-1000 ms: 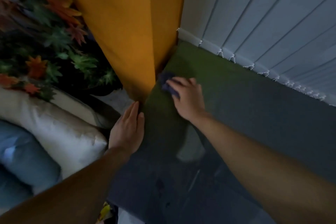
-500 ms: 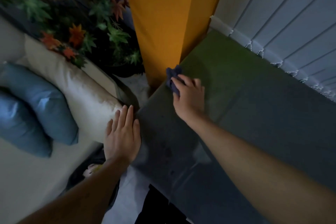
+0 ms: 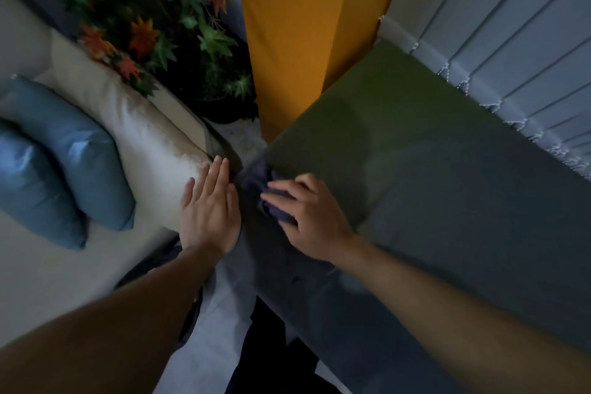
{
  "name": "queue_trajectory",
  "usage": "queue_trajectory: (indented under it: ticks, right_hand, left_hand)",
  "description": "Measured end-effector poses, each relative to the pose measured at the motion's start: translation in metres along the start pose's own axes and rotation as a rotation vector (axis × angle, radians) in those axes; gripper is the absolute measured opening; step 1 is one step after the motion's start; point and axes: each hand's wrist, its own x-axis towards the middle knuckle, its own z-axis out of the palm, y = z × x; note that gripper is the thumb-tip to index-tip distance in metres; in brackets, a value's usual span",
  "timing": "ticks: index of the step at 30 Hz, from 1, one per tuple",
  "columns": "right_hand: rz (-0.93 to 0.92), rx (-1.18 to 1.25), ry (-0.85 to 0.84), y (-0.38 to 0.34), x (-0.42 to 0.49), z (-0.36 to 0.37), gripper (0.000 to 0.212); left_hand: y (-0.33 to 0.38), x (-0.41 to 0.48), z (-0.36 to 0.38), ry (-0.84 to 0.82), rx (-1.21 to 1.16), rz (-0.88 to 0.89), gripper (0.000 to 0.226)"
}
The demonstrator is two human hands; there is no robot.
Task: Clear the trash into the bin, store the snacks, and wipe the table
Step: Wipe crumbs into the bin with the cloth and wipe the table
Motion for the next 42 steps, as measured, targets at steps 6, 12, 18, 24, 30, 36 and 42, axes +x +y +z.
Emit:
queue_trajectory:
  ticks: [6, 12, 18, 24, 30, 36, 42]
  right_hand:
    - [0.167, -0.022, 0.061, 0.005, -0.005, -0.006, 0.037]
    - [-0.170, 0.052, -0.127, -0.036, -0.071, -0.008, 0.035]
    - [0.084, 0.030, 0.039, -0.017, -0.058, -0.007, 0.036]
    - [-0.346, 0.074, -0.178, -0.052, -0.122, -0.004, 0.039]
    - [-0.093, -0.106, 0.024, 0.017, -0.067, -0.018, 0.034]
    - [0.065, -0.068, 0.072, -0.010, -0.070, -0.009, 0.039]
    - [-0.208, -0.138, -0.022, 0.028, -0.067, -0.024, 0.037]
  left_hand:
    - [-0.003, 0.001, -0.001, -0.020, -0.012, 0.036, 0.056]
    - [-0.004, 0.003, 0.003, 0.000, 0.011, 0.042, 0.056]
    - [-0.003, 0.003, 0.004, -0.001, 0.024, 0.027, 0.052]
    - [-0.001, 0.003, 0.003, 0.001, 0.018, 0.022, 0.053]
    - [-0.001, 0.000, 0.004, 0.008, 0.034, 0.025, 0.054]
    - [-0.002, 0.001, 0.005, 0.006, 0.040, 0.033, 0.054]
    - [-0.002, 0.002, 0.005, 0.010, 0.041, 0.055, 0.053]
